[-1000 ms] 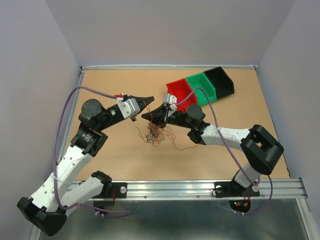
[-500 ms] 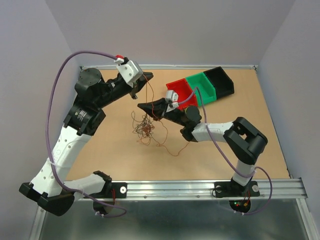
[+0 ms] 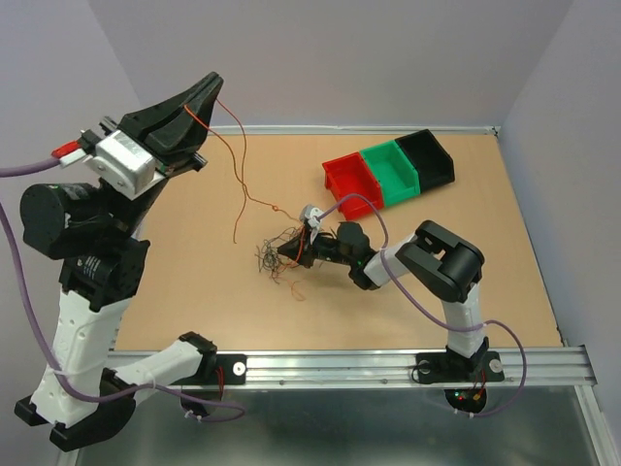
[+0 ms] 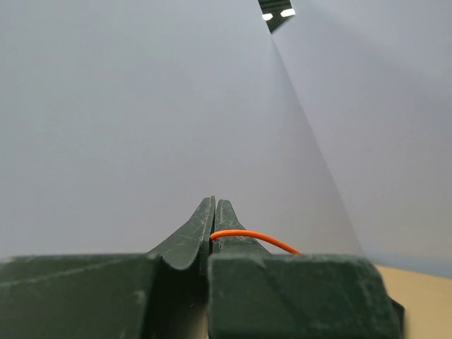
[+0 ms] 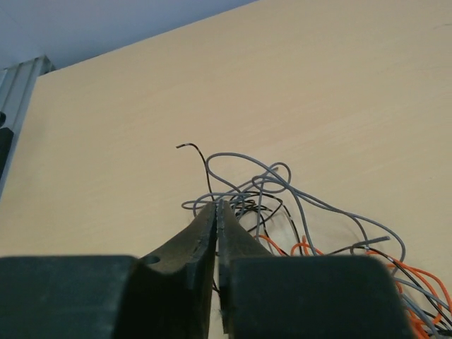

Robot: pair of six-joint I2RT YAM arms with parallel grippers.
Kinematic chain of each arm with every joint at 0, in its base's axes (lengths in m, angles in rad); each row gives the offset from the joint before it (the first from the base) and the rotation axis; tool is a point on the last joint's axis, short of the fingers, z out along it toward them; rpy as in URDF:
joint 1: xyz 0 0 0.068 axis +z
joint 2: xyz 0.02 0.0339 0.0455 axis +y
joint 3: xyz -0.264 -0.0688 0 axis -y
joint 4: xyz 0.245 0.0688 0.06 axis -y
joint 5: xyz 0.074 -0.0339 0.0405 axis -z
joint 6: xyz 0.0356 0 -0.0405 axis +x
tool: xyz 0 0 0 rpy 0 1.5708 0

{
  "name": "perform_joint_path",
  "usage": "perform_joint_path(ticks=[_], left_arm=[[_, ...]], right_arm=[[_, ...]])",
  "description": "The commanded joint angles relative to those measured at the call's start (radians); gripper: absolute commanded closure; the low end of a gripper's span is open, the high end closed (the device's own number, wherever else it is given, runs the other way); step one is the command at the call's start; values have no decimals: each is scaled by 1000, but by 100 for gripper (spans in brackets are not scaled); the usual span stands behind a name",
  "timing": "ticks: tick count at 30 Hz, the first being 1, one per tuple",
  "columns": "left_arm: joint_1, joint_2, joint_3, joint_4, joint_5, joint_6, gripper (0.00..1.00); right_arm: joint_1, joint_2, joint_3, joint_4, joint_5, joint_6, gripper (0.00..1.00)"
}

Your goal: Untangle the cables

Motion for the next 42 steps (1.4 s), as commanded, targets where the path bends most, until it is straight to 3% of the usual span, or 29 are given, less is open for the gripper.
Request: perform_joint_path(ticks=[1,8,11,12,18,29,42], left_arm=[[-3,11,22,63,-57,18,100],[-3,-14,-144,74,-20,49,100],[-3,-41,-238,89,14,49,100],[-3,-58,-264,105,35,49,100],[-2,-132,-456,160,150,23,100],[-3,-198,-723,238,314,-28,100],[-8,-179,-780,221,400,-10,100]], right_arm=[[0,-20,-45,111,28,7,84],[0,-150,-140,133,37,16,67],[0,-233,-209,131,97,22,50],[-1,-253,-247,131,126,25,37],[-1,-423,-343,131,94,15,12],[0,-644,-461,110,108,24,3],[-1,-577,-349,59,-16,48,0]])
